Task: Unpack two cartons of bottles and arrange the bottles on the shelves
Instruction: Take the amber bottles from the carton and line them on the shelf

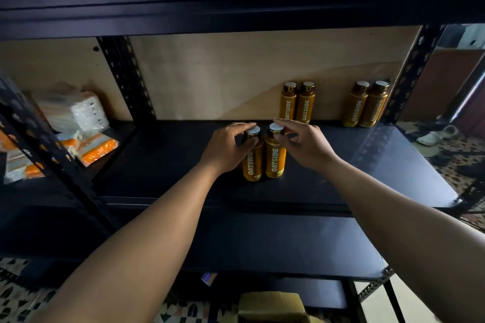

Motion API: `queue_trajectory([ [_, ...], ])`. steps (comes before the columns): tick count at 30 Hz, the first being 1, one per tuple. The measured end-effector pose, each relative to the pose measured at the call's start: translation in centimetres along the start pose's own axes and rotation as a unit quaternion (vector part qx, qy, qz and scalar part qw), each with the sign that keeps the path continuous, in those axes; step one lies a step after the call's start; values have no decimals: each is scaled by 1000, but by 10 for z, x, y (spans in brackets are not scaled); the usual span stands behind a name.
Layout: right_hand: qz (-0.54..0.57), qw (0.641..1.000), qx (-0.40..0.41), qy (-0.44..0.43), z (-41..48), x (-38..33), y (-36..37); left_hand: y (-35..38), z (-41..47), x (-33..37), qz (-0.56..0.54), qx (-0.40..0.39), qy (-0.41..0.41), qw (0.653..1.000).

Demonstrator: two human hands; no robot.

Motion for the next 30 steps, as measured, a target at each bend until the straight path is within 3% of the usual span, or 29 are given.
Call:
queue_trajectory([
  [5,-8,999,-46,9,7,-4,-4,-6,5,2,22,19,-1,1000],
  [30,15,999,-36,20,14,-11,10,-12,12,-12,27,22,-24,999],
])
Point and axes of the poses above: each hand's wrist, its own z-axis towards the middle knuckle, its own y-axis out of the palm, x = y × z, the point moved 6 cm from there along z, towards the middle knuckle, and after that the axes turned 10 degrees about -y, right-handed, at the moved point
